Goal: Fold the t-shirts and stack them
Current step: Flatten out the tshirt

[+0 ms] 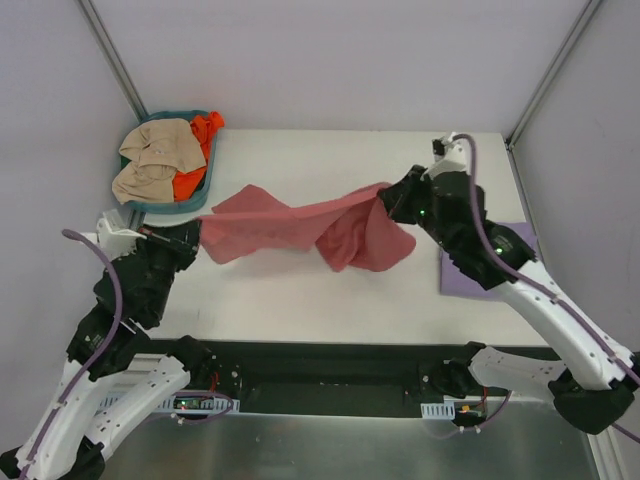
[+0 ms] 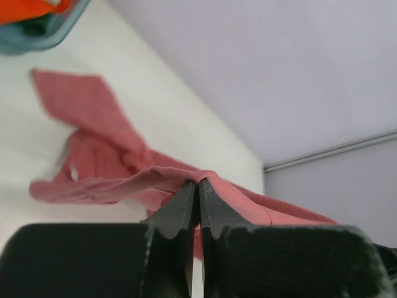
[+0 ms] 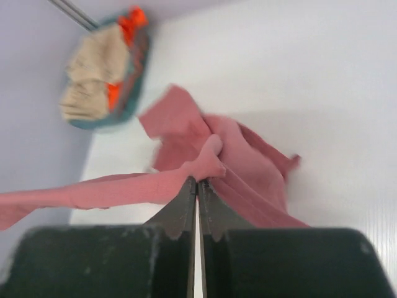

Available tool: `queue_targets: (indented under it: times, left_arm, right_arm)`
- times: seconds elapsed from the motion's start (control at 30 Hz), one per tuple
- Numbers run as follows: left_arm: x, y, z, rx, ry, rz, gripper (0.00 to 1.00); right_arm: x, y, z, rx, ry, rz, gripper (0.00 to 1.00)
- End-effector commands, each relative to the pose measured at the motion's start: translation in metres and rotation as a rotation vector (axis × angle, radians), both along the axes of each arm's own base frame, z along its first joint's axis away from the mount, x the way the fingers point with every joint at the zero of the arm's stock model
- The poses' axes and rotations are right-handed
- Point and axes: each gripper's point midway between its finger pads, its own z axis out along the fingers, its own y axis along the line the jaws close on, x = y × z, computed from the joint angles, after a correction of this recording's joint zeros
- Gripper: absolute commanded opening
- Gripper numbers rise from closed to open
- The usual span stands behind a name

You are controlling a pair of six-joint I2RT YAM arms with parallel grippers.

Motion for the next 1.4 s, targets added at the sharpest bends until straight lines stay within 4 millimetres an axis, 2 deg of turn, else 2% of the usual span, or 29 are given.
queue_targets:
  times: [0.0, 0.1, 0.2, 0.27, 0.33, 0.4, 0.5, 0.57, 0.7, 0.83, 0.9, 0.93, 0.97, 1.0, 1.03, 1.07, 1.1, 1.13, 1.17, 1.23, 1.33, 1.37]
  left_arm:
    - [-0.001, -0.014, 0.117, 0.022, -0.287, -0.106, 0.00]
    - [-0.015, -0.028, 0.180, 0.044, -0.416, -0.218, 0.00]
    - [-0.028, -0.039, 0.229, 0.069, -0.531, -0.300, 0.00]
    - [-0.034, -0.037, 0.260, 0.094, -0.593, -0.302, 0.00]
    - [-0.037, -0.035, 0.280, 0.123, -0.632, -0.296, 0.00]
    - [-0.037, -0.033, 0.294, 0.147, -0.659, -0.284, 0.00]
    - [-0.021, -0.028, 0.302, 0.198, -0.648, -0.217, 0.00]
    - [0.001, -0.023, 0.300, 0.238, -0.610, -0.130, 0.00]
    - [0.068, -0.034, 0.281, 0.382, -0.495, -0.017, 0.00]
    - [0.137, -0.040, 0.262, 0.549, -0.373, 0.107, 0.00]
    - [0.173, -0.040, 0.256, 0.599, -0.333, 0.136, 0.00]
    - [0.188, -0.036, 0.256, 0.615, -0.325, 0.150, 0.00]
    - [0.203, -0.035, 0.260, 0.622, -0.324, 0.161, 0.00]
    - [0.210, -0.033, 0.272, 0.624, -0.345, 0.163, 0.00]
    - [0.219, -0.035, 0.278, 0.641, -0.359, 0.148, 0.00]
    - [0.220, -0.037, 0.294, 0.637, -0.395, 0.144, 0.00]
    - [0.218, -0.038, 0.306, 0.646, -0.423, 0.137, 0.00]
    - [0.213, -0.040, 0.321, 0.643, -0.466, 0.128, 0.00]
    - [0.206, -0.040, 0.334, 0.634, -0.503, 0.125, 0.00]
    - [0.187, -0.037, 0.358, 0.613, -0.570, 0.128, 0.00]
    - [0.162, -0.030, 0.369, 0.603, -0.605, 0.121, 0.00]
    - [0.161, -0.031, 0.359, 0.614, -0.584, 0.101, 0.00]
  right_arm:
    - [-0.030, -0.020, 0.093, -0.047, -0.170, 0.088, 0.01]
    - [-0.055, -0.024, 0.144, -0.020, -0.258, 0.157, 0.01]
    - [-0.080, -0.022, 0.179, 0.027, -0.318, 0.251, 0.01]
    - [-0.096, -0.020, 0.200, 0.070, -0.349, 0.318, 0.01]
    - [-0.107, -0.027, 0.218, 0.088, -0.383, 0.341, 0.01]
    - [-0.107, -0.033, 0.227, 0.062, -0.405, 0.331, 0.01]
    - [-0.093, -0.048, 0.231, -0.006, -0.418, 0.235, 0.01]
    - [-0.075, -0.053, 0.226, -0.068, -0.424, 0.156, 0.01]
    - [-0.028, -0.054, 0.207, -0.231, -0.398, 0.068, 0.01]
    - [0.033, -0.057, 0.179, -0.201, -0.296, 0.041, 0.01]
    - [0.059, -0.050, 0.179, -0.175, -0.318, 0.082, 0.01]
    - [0.067, -0.044, 0.186, -0.160, -0.344, 0.117, 0.01]
    - [0.078, -0.044, 0.191, -0.167, -0.357, 0.111, 0.01]
    - [0.092, -0.044, 0.197, -0.182, -0.370, 0.101, 0.01]
    - [0.095, -0.043, 0.212, -0.187, -0.403, 0.106, 0.01]
    - [0.100, -0.044, 0.221, -0.186, -0.416, 0.100, 0.01]
    - [0.096, -0.046, 0.239, -0.180, -0.450, 0.098, 0.01]
    - [0.095, -0.047, 0.248, -0.185, -0.469, 0.099, 0.01]
    - [0.088, -0.050, 0.263, -0.180, -0.509, 0.095, 0.01]
    - [0.075, -0.055, 0.281, -0.163, -0.557, 0.084, 0.01]
    - [0.056, -0.059, 0.274, -0.165, -0.553, 0.109, 0.01]
    - [0.052, -0.056, 0.262, -0.167, -0.530, 0.134, 0.01]
